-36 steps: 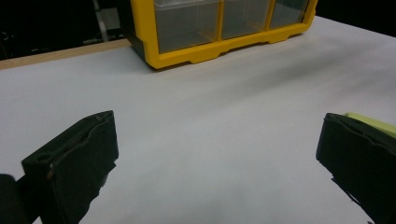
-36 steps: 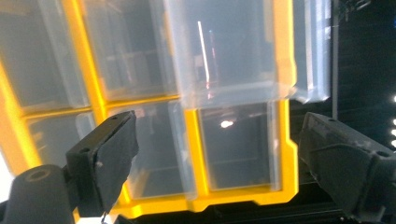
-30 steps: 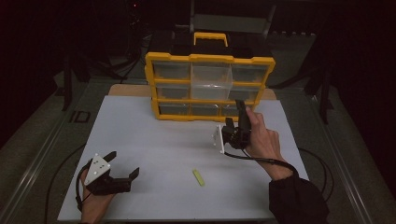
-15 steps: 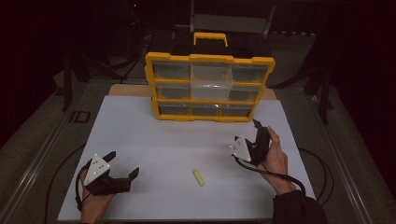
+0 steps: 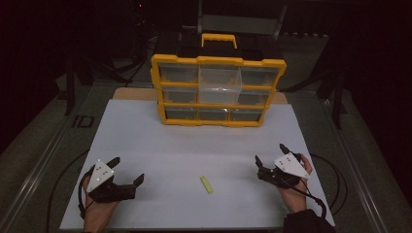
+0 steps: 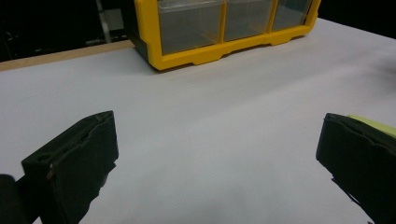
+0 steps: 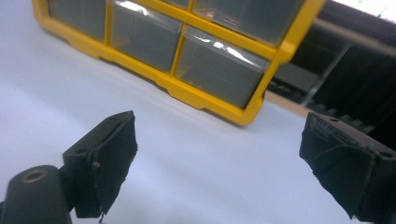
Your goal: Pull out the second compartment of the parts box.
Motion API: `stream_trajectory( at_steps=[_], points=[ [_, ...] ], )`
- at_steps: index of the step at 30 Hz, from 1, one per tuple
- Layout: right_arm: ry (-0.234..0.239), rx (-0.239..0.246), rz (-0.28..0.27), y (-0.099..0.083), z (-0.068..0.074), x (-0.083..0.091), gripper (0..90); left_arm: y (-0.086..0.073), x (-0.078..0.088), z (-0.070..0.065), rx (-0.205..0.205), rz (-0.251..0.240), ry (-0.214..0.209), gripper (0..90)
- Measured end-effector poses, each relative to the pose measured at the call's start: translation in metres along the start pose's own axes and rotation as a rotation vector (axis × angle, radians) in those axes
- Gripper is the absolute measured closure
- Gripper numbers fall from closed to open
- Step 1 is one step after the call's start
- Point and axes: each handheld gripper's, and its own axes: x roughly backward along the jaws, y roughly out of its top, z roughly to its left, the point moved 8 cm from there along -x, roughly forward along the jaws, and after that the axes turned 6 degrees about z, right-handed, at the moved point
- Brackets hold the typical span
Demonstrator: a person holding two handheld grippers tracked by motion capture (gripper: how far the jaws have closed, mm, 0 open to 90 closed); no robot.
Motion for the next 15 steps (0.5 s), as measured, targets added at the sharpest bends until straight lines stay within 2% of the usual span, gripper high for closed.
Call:
stream_trajectory(
  at_steps=[1,2,3,4,8,11,15],
  points=[
    [0.0,0.0,0.0,0.0,0.0,0.0,10.9,0.0,0.0,0.0,0.0,0.0,0.0,0.0],
    [0.011,-0.029,-0.007,-0.003,-0.001,0.001,10.9,0.002,0.0,0.0,-0.004,0.003,0.001,0.0],
    [0.04,-0.078,-0.008,-0.009,-0.003,0.003,10.9,0.005,0.001,0.0,-0.007,0.004,0.002,0.0],
    [0.049,-0.095,-0.01,-0.011,-0.004,0.004,10.9,0.007,0.001,0.0,-0.011,0.008,0.001,0.0],
    [0.063,-0.111,-0.016,-0.015,-0.007,0.006,11.0,0.015,0.001,-0.003,-0.021,0.015,-0.016,0.0],
    [0.097,-0.138,-0.032,-0.014,-0.008,0.007,11.2,0.02,-0.001,-0.003,-0.045,0.035,-0.016,0.0],
    [0.095,-0.133,-0.041,-0.013,-0.006,0.007,11.1,0.029,-0.002,-0.002,-0.058,0.042,-0.023,0.0]
  ],
)
